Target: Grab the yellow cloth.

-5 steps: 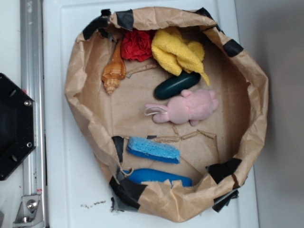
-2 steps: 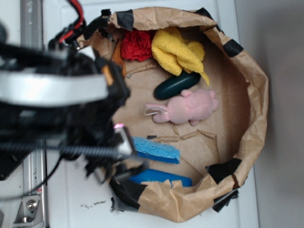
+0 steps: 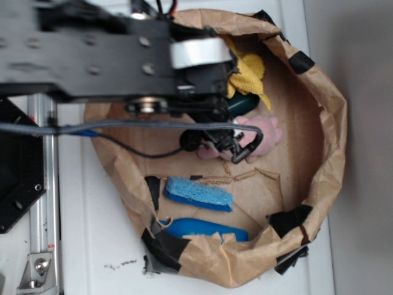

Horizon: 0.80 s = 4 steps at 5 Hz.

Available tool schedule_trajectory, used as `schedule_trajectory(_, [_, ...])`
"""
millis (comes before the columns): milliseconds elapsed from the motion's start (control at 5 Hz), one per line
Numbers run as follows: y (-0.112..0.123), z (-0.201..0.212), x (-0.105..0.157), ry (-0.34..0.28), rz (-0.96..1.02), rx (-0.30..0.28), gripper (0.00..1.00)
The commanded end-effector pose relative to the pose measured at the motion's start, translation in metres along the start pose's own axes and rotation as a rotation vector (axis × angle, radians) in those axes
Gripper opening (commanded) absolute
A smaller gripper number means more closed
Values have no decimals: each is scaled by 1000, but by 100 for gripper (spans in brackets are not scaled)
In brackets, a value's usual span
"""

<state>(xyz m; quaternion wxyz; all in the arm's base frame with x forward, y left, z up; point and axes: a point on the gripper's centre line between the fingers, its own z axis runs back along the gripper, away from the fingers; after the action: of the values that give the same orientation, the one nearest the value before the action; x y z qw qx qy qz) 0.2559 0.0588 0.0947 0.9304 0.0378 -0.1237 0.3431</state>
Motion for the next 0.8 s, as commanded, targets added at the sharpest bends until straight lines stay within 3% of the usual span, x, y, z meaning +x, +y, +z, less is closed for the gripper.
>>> schedule_trajectory(0, [11,-20,37,-87,195,60,100])
schedule_trajectory(600, [35,-24,63,-133,178,104,100])
